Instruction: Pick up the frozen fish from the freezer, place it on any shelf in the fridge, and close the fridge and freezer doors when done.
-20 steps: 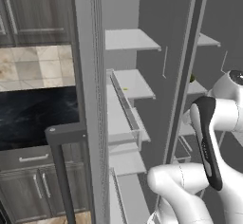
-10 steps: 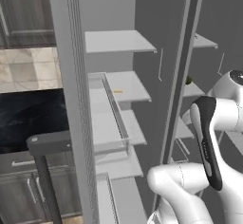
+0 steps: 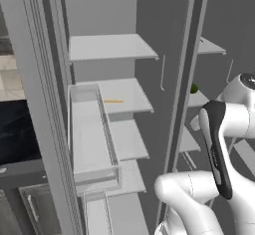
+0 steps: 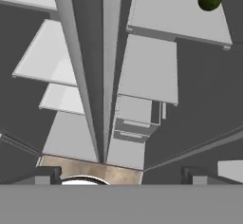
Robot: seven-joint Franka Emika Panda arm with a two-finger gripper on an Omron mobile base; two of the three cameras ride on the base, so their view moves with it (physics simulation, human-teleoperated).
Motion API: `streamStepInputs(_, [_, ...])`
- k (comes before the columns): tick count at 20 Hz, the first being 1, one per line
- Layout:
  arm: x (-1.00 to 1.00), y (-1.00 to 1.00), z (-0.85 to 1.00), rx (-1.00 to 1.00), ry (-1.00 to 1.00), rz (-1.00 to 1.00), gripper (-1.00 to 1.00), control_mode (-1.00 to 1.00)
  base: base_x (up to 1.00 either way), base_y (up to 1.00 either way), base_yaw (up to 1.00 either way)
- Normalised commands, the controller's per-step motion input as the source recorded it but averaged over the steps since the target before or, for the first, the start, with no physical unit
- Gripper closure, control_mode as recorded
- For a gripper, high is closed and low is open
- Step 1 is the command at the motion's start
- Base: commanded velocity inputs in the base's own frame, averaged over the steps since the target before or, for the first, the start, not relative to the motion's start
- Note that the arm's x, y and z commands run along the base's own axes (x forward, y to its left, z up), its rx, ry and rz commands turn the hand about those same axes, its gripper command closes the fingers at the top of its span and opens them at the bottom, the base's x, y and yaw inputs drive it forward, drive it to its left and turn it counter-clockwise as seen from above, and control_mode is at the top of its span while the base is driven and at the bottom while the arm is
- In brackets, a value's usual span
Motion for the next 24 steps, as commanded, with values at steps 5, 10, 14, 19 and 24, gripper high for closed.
streamStepInputs(5, [0.0,0.0,0.0,0.0,0.0,0.0,-1.0,1.0,0.14,-0.48,0.0])
streamStepInputs(10, [0.0,0.0,0.0,0.0,0.0,0.0,-1.0,1.0,0.17,-0.36,0.0])
streamStepInputs(14, [0.05,0.0,0.16,0.0,-0.14,-0.05,-1.0,-1.0,0.11,-0.01,-0.04])
streamStepInputs(19, [0.08,0.03,0.59,-0.07,-0.48,-0.07,-1.0,-1.0,0.0,0.0,0.0])
streamStepInputs(24, [0.2,0.0,0.73,-0.09,-0.44,-0.01,-1.0,-1.0,0.0,0.0,0.0])
